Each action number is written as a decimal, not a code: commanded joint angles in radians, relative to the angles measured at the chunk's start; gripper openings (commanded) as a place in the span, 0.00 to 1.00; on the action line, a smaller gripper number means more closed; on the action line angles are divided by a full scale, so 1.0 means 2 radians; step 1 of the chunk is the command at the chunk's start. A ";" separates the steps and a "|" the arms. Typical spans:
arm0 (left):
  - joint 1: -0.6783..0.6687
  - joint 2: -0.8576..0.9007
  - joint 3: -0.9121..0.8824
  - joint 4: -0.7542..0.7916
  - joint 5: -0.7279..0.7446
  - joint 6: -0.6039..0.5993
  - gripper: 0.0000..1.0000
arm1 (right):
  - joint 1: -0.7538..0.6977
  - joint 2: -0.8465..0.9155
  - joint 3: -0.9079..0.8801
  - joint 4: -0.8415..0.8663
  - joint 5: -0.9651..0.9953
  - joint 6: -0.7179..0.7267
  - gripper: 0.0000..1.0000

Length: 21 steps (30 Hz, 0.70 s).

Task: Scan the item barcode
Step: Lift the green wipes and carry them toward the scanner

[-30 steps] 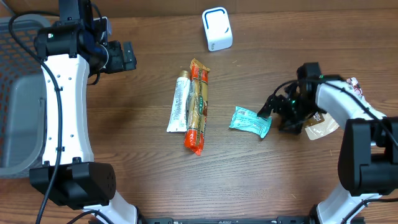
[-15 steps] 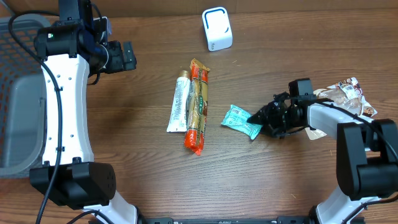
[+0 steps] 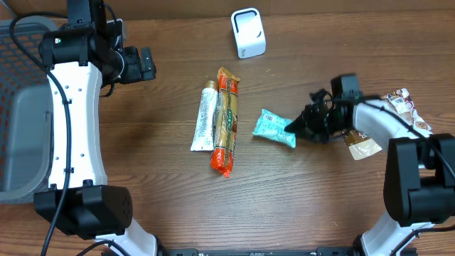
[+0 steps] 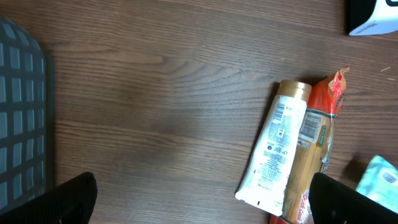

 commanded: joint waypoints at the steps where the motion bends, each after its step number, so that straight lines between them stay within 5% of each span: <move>1: -0.004 -0.002 0.006 0.001 0.000 0.008 1.00 | 0.002 -0.028 0.081 -0.059 -0.017 -0.119 0.04; 10: -0.004 -0.002 0.006 0.001 0.000 0.008 0.99 | 0.002 -0.036 0.304 -0.302 -0.017 -0.253 0.04; 21: -0.004 -0.002 0.006 0.001 0.000 0.008 1.00 | 0.002 -0.066 0.363 -0.342 0.002 -0.258 0.04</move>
